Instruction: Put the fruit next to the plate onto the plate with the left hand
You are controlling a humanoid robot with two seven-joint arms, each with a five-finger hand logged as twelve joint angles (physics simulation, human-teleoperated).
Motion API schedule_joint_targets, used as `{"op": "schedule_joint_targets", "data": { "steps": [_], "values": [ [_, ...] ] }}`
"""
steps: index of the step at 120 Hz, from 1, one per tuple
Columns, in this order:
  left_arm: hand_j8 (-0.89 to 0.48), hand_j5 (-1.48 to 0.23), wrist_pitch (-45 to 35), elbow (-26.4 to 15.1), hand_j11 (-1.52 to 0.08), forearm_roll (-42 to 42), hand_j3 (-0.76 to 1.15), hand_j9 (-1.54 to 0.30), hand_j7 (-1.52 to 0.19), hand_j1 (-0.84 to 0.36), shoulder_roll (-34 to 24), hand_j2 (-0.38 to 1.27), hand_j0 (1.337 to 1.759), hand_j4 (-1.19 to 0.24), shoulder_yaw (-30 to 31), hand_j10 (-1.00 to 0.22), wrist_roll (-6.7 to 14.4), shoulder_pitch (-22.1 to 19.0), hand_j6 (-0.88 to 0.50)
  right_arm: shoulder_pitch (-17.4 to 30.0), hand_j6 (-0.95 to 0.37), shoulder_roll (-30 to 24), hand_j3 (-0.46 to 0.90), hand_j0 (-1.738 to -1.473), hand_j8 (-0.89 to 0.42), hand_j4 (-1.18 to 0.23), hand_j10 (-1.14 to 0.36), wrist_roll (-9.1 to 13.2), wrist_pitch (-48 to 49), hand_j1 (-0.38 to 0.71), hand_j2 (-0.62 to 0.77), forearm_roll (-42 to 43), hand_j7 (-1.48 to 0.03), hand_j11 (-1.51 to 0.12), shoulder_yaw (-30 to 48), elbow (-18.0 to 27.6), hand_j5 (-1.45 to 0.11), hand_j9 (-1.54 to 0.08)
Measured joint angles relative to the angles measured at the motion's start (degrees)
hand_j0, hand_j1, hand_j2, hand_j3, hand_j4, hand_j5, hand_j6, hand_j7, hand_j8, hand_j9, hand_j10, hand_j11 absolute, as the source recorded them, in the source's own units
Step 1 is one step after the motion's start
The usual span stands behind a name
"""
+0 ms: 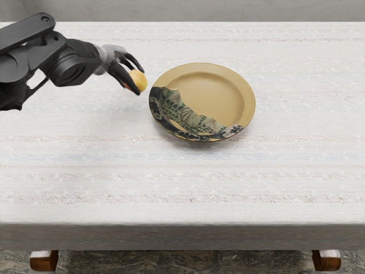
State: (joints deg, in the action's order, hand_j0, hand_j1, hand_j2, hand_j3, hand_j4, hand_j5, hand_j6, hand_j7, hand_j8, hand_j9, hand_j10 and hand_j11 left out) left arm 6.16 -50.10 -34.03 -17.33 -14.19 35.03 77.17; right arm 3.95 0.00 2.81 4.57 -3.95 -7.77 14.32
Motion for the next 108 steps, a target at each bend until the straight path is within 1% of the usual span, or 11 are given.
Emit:
{"op": "schedule_joint_targets", "data": {
  "steps": [7, 14, 21, 27, 39, 52, 56, 63, 76, 95, 108],
  "values": [
    [-0.35, -1.05, 0.9, 0.0, -1.01, 1.0, 0.0, -1.01, -1.01, -0.36, 1.0, 0.5, 1.654, -0.52, -1.8, -0.75, 0.0, 0.0, -0.35, 0.0, -0.01, 0.0, 0.0, -1.658, -0.01, -0.01, -0.01, 0.0, 0.0, -0.33, 0.0, 0.0, -0.02, -0.02, 0.0, 0.0, -0.02, -0.02],
    [-0.35, -1.05, 1.4, 0.0, -1.02, 1.3, 0.0, -1.01, -1.02, -0.35, 2.0, 0.41, 1.653, -0.52, -3.4, -0.75, 0.0, 0.0, -0.34, 0.0, -0.01, 0.0, 0.0, -1.658, -0.01, -0.01, -0.01, 0.0, 0.0, -0.33, 0.0, 0.0, -0.02, -0.02, 0.0, 0.0, -0.02, -0.02],
    [-0.35, -1.07, 1.8, 0.0, -1.02, 2.0, 0.0, -1.02, -1.03, -0.34, 3.7, 0.44, 1.653, -0.53, -4.4, -0.76, 0.0, -0.1, -0.35, 0.0, -0.01, 0.0, 0.0, -1.658, -0.01, -0.01, -0.01, 0.0, 0.0, -0.33, 0.0, 0.0, -0.02, -0.02, 0.0, 0.0, -0.02, -0.02],
    [-0.35, -1.07, 2.0, 0.0, -1.03, 2.6, 0.0, -1.02, -1.03, -0.34, 4.3, 0.39, 1.653, -0.53, -5.1, -0.76, 0.0, -0.1, -0.34, 0.0, -0.01, 0.0, 0.0, -1.658, -0.01, -0.01, -0.01, 0.0, 0.0, -0.33, 0.0, 0.0, -0.02, -0.02, 0.0, 0.0, -0.02, -0.02],
    [-0.32, -1.09, 2.3, 0.1, -1.04, 3.2, 0.0, -1.03, -1.04, -0.4, 6.4, 0.51, 1.652, -0.5, -5.8, -0.75, 0.0, 0.0, -0.31, 0.0, -0.01, 0.0, 0.0, -1.658, -0.01, -0.01, -0.01, 0.0, 0.0, -0.33, 0.0, 0.0, -0.02, -0.02, 0.0, 0.0, -0.02, -0.02],
    [-0.32, -1.11, 2.4, 0.2, -1.05, 3.7, 0.0, -1.04, -1.05, -0.37, 8.8, 0.45, 1.651, -0.49, -7.0, -0.76, 0.0, 0.0, -0.31, 0.0, -0.01, 0.0, 0.0, -1.658, -0.01, -0.01, -0.01, 0.0, 0.0, -0.33, 0.0, 0.0, -0.02, -0.02, 0.0, 0.0, -0.02, -0.02],
    [-0.32, -1.11, 2.4, 0.2, -1.05, 3.7, 0.0, -1.04, -1.05, -0.36, 8.9, 0.4, 1.65, -0.5, -7.3, -0.76, 0.0, 0.0, -0.31, 0.0, -0.01, 0.0, 0.0, -1.658, -0.01, -0.01, -0.01, 0.0, 0.0, -0.33, 0.0, 0.0, -0.02, -0.02, 0.0, 0.0, -0.02, -0.02],
    [-0.32, -1.11, 2.3, 0.3, -1.05, 3.6, 0.0, -1.04, -1.06, -0.36, 9.0, 0.43, 1.65, -0.51, -7.6, -0.76, 0.0, -0.6, -0.32, 0.0, -0.01, 0.0, 0.0, -1.658, -0.01, -0.01, -0.01, 0.0, 0.0, -0.33, 0.0, 0.0, -0.02, -0.02, 0.0, 0.0, -0.02, -0.02],
    [-0.32, -1.1, 2.3, 0.4, -1.05, 3.6, 0.0, -1.05, -1.07, -0.37, 9.3, 0.45, 1.649, -0.51, -7.6, -0.76, 0.0, -2.1, -0.31, 0.0, -0.01, 0.0, 0.0, -1.658, -0.01, -0.01, -0.01, 0.0, 0.0, -0.33, 0.0, 0.0, -0.02, -0.02, 0.0, 0.0, -0.02, -0.02],
    [-0.3, -1.11, 2.2, 0.6, -1.06, 2.9, 0.0, -1.06, -1.09, -0.38, 10.1, 0.45, 1.648, -0.5, -5.5, -0.77, 0.0, -2.6, -0.29, 0.0, -0.01, 0.0, 0.0, -1.658, -0.01, -0.01, -0.01, 0.0, 0.0, -0.33, 0.0, 0.0, -0.02, -0.02, 0.0, 0.0, -0.02, -0.02],
    [-0.3, -1.13, 1.7, 2.8, -1.07, -1.3, 0.0, -1.07, -1.11, -0.38, 14.7, 0.46, 1.647, -0.49, -1.7, -0.78, 0.0, -1.8, -0.28, 0.0, -0.01, 0.0, 0.0, -1.658, -0.01, -0.01, -0.01, 0.0, 0.0, -0.33, 0.0, 0.0, -0.02, -0.02, 0.0, 0.0, -0.02, -0.02]
  ]
}}
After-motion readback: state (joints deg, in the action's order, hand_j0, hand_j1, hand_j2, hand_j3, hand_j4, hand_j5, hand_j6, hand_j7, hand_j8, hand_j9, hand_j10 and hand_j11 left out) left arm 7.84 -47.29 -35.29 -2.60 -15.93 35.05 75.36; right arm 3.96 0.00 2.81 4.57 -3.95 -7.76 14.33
